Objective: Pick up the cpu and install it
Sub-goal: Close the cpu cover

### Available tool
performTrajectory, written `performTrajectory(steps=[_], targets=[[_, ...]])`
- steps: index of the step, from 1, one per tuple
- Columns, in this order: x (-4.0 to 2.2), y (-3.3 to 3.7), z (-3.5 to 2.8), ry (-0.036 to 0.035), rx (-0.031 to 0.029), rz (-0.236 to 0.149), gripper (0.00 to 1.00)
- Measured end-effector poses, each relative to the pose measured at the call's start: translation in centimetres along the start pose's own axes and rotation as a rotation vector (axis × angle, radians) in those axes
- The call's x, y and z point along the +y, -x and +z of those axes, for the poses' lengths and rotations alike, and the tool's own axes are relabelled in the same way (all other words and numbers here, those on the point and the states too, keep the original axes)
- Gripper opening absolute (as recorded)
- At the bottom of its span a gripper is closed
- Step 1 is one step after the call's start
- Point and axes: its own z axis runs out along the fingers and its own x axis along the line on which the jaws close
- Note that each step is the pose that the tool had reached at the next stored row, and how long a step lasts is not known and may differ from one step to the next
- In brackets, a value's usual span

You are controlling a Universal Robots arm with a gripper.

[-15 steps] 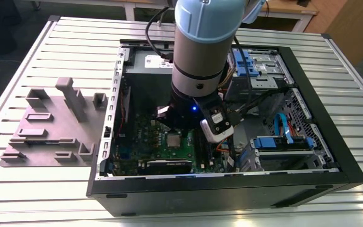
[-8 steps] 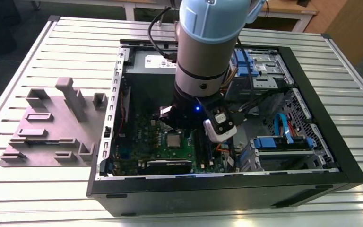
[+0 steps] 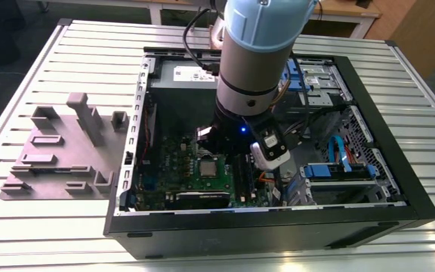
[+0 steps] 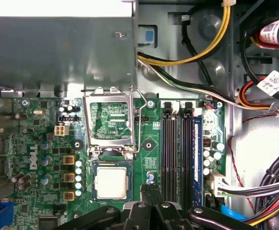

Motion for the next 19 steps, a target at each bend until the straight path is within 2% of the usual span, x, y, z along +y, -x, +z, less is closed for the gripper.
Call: performTrajectory(steps=[9, 14, 19], targets=[[0.06, 0.01, -0.03, 0.0, 0.0, 0.0, 0.1], [0.06, -0.11, -0.04, -0.0001, -0.0039, 0.0, 0.1], [0.06, -0.11, -0.04, 0.0003, -0.0041, 0.0, 0.1]])
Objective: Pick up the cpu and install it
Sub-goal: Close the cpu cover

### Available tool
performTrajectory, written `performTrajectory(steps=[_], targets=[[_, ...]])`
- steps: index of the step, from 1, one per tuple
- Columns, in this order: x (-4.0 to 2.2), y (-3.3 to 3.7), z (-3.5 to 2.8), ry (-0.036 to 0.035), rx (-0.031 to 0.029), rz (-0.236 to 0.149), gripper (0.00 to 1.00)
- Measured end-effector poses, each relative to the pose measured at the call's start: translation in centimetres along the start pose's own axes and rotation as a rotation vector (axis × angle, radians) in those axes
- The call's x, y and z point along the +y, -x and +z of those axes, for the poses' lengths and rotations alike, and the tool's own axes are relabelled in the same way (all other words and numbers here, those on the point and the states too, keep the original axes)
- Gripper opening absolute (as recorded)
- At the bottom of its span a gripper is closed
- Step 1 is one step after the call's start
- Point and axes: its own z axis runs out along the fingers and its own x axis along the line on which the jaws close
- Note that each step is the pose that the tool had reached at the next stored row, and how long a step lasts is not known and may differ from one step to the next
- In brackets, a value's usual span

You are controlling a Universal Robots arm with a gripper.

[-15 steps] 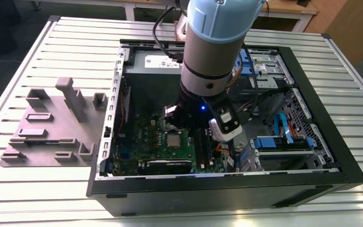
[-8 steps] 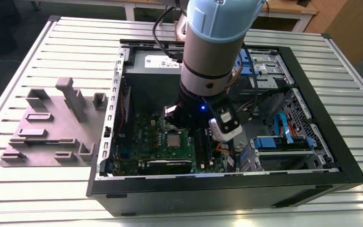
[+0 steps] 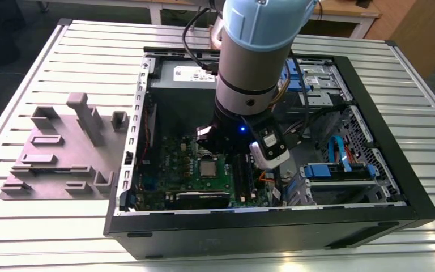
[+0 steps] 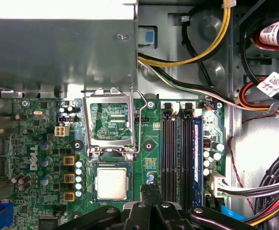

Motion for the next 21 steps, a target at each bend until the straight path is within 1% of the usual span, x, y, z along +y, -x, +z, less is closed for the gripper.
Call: performTrajectory(steps=[5, 7, 13, 16, 21], targets=[[0.04, 0.0, 0.03, 0.0002, 0.0, -0.001, 0.1], [0.07, 0.0, 0.04, 0.0, 0.0003, -0.008, 0.1], [0.07, 0.0, 0.1, 0.0002, 0.0029, -0.086, 0.1], [0.07, 0.0, 0.11, 0.0006, 0.004, -0.119, 0.1], [0.07, 0.0, 0.11, 0.0054, 0.0036, -0.181, 0.1]])
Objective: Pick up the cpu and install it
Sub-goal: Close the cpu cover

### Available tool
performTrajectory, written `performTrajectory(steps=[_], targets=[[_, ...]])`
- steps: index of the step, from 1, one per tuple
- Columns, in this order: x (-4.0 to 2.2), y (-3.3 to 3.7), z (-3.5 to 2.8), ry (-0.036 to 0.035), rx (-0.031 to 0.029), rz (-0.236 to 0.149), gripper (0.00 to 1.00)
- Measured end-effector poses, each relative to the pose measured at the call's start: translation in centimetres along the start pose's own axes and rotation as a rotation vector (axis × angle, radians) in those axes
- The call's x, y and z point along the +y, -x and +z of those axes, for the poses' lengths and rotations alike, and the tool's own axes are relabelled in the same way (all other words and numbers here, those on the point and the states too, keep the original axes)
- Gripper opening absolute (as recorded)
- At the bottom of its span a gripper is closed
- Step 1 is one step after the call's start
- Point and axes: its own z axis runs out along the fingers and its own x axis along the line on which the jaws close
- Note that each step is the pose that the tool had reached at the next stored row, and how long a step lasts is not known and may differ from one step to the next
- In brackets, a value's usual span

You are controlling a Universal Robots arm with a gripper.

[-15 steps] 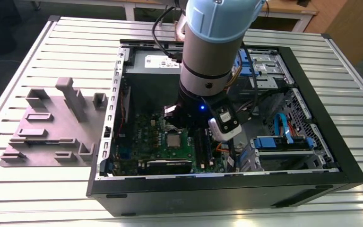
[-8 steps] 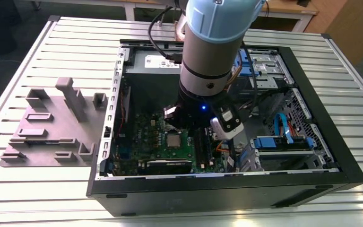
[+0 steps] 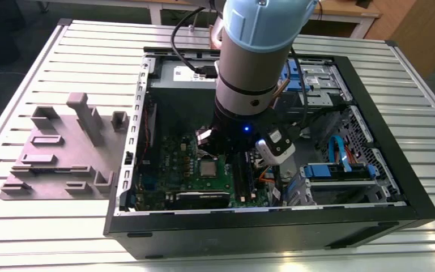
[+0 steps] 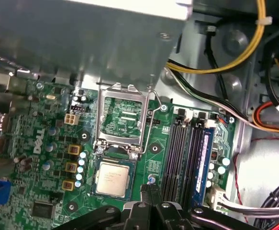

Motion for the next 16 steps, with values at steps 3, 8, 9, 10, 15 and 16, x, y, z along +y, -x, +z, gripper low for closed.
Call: performTrajectory(steps=[3, 8, 9, 10, 15, 16], targets=[[0.0, 0.0, 0.0, 0.0004, 0.0006, -0.022, 0.1], [0.0, 0.0, 0.0, 0.0005, 0.0007, -0.023, 0.1], [-0.01, 0.0, 0.0, 0.0004, 0.0008, -0.026, 0.1], [-0.01, 0.01, 0.0, 0.0005, 0.0011, -0.032, 0.1], [0.0, 0.01, 0.0, 0.0009, 0.0033, -0.09, 0.1], [-0.01, 0.01, 0.0, 0.0009, 0.0038, -0.102, 0.1]])
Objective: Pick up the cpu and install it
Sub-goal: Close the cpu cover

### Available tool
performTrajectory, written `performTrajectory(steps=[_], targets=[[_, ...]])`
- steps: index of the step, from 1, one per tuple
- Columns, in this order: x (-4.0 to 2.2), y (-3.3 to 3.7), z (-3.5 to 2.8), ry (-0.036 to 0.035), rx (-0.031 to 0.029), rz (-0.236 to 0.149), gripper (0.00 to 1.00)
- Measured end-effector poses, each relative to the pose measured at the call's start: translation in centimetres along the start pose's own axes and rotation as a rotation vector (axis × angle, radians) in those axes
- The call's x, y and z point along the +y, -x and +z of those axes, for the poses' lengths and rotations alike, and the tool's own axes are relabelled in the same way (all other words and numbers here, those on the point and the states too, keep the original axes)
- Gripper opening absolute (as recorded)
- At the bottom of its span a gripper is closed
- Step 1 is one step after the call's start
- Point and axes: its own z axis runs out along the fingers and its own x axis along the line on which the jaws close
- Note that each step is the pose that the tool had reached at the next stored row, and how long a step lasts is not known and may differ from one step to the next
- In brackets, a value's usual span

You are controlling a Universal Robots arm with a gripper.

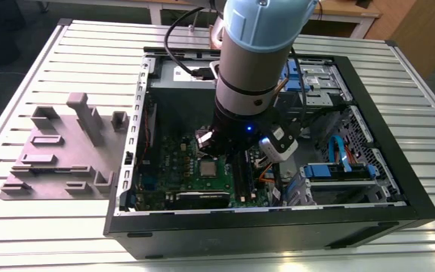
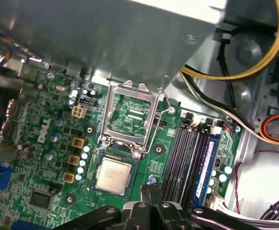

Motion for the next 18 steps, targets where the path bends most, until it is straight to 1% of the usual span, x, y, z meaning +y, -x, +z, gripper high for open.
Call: performTrajectory(steps=[2, 11, 16, 18], targets=[[0.0, 0.0, 0.0, 0.0001, 0.0003, -0.01, 0.1], [0.09, 0.06, 0.02, 0.0003, 0.0003, -0.011, 0.1], [0.09, 0.21, 0.04, 0.0001, 0.0004, -0.011, 0.1], [0.12, 0.4, 0.05, 0.0002, 0.0003, -0.011, 0.1]])
